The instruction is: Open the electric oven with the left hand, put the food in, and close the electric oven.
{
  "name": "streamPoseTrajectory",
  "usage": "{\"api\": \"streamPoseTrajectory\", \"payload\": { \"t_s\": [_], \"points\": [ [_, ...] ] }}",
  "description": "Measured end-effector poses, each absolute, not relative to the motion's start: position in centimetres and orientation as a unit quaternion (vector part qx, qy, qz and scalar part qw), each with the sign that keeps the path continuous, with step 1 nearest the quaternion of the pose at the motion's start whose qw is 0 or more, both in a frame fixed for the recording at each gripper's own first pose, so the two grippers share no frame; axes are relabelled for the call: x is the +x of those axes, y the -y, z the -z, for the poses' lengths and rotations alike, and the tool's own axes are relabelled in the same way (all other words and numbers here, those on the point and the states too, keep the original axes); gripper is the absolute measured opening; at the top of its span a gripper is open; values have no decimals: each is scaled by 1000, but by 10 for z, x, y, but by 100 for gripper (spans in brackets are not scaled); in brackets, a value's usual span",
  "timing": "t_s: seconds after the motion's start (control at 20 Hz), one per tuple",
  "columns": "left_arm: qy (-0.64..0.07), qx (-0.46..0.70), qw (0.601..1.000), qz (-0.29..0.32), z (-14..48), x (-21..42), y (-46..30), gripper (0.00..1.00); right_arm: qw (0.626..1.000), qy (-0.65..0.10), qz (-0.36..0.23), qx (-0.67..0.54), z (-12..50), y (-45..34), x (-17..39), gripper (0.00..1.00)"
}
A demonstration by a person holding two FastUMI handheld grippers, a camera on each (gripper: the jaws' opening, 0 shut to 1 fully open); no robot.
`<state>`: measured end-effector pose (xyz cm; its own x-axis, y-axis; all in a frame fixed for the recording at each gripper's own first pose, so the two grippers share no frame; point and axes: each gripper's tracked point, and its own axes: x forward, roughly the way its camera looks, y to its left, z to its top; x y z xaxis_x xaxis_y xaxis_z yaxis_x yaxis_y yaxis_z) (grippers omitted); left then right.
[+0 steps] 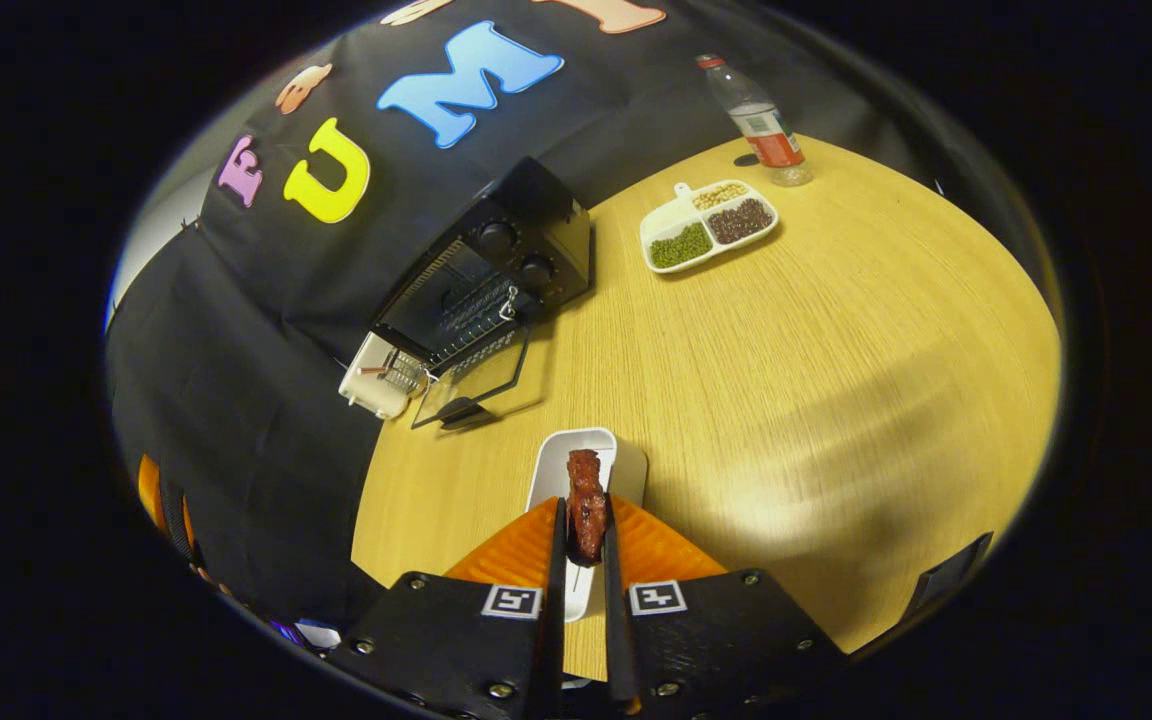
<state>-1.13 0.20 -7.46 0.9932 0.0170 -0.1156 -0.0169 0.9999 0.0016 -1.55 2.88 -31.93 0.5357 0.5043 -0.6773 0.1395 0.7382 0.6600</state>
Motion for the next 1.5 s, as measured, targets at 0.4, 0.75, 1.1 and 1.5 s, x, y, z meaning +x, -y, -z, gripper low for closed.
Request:
{"api": "streamPoseTrajectory", "payload": {
  "t_s": [0.4, 0.75, 1.1, 1.5],
  "points": [
    [-56, -30, 997, 34, 86, 32, -10, 97, 812, -479, -83, 322, 317, -22, -2, 15],
    [-70, -46, 996, 43, 96, 57, -32, 97, 723, -512, -80, 456, 329, -48, -3, 15],
    [-72, -27, 996, 50, 97, 60, -33, 97, 749, -505, -107, 414, 325, -56, -7, 1],
    [-68, -32, 994, 85, 99, 96, -31, 98, 795, -434, -93, 413, 256, -56, 37, 1]
  ]
}}
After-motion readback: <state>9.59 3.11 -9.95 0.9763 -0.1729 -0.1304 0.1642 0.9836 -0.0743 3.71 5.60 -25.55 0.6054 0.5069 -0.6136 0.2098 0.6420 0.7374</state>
